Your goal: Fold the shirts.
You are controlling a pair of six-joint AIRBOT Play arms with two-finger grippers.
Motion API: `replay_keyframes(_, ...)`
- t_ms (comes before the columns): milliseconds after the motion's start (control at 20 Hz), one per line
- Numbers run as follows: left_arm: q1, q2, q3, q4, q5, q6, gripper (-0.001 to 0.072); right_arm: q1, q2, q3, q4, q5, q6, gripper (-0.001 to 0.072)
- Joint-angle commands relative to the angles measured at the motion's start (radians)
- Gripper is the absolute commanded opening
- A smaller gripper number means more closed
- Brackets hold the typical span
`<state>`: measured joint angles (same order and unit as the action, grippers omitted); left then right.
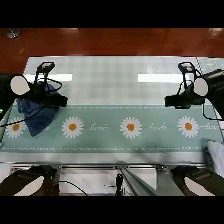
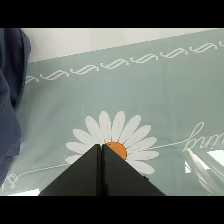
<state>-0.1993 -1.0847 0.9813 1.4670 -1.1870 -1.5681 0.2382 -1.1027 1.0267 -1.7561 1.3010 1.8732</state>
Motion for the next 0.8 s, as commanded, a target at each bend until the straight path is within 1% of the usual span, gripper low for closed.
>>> replay_keyframes(0, 0.000, -0.001, 0.000, 0.000, 0.000, 0.000, 0.0024, 0.000, -0.001, 0.000, 0.000, 0.000, 0.000, 0.0018)
replay_keyframes(400, 0.000, -0.001, 0.000, 0.000, 0.000, 0.000, 0.0024, 0.000, -0.001, -0.001, 0.001, -0.002, 0.000, 0.0018)
replay_keyframes(600, 0.000, -0.001, 0.000, 0.000, 0.002, 0.000, 0.0024, 0.000, -0.001, -0.001, 0.000, -0.050, 0.000, 0.0018)
replay_keyframes(750, 0.000, -0.002, 0.000, 0.000, 0.043, 0.000, 0.0024, 0.001, -0.001, 0.000, -0.005, -0.128, 0.000, 0.0018)
